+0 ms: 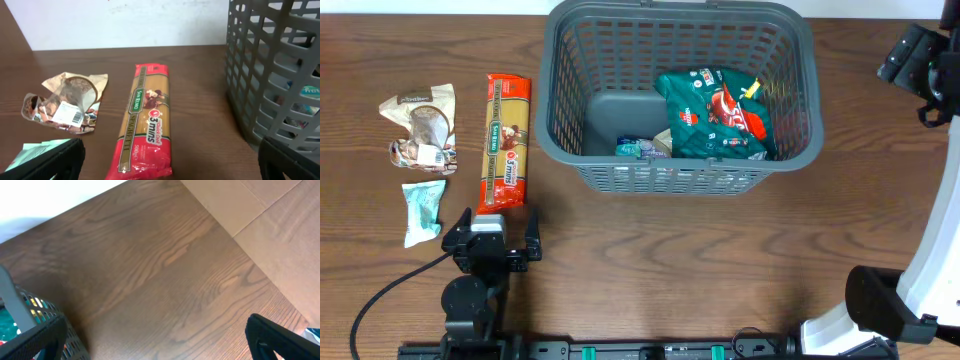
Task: Pack container
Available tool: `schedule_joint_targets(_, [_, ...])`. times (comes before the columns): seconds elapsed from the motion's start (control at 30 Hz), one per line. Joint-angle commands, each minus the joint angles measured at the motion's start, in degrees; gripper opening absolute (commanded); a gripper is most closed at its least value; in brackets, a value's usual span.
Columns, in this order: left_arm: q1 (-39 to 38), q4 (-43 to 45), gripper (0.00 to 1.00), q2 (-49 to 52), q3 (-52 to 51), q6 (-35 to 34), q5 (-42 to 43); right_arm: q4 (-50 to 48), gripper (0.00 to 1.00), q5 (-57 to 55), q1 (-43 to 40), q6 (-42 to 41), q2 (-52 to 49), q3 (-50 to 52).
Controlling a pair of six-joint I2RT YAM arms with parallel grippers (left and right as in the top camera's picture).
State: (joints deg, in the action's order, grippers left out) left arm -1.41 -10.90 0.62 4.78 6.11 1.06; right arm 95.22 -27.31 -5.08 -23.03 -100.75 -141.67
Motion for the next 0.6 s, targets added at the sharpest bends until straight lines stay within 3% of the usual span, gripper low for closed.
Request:
schedule_joint_targets(0.0, [-0.2,-0.6,0.99,-0.4,-0.9,0.9,-0.4,0.2,0.99,-1.2,-0.2,-0.7,0.3,-0.5])
schedule_joint_targets(0.2, [-0.2,-0.5,0.99,-0.4,2.3,-3.5,1.7,0.2,0.99,-1.2,-0.2,-0.7,0.3,-0.5])
schedule_joint_targets(0.33, [-0.2,-4.3,0.99,1.7,8.4,-7.4,-1.6,0.2,0.99,-1.2,-0.2,-0.7,0.3,-0.5])
schedule_joint_targets(0.57, [-0.2,-17.6,0.99,18.8,28.7,-7.5,-9.1,0.2,0.99,-1.2,-0.2,-0.7,0.3,-0.5])
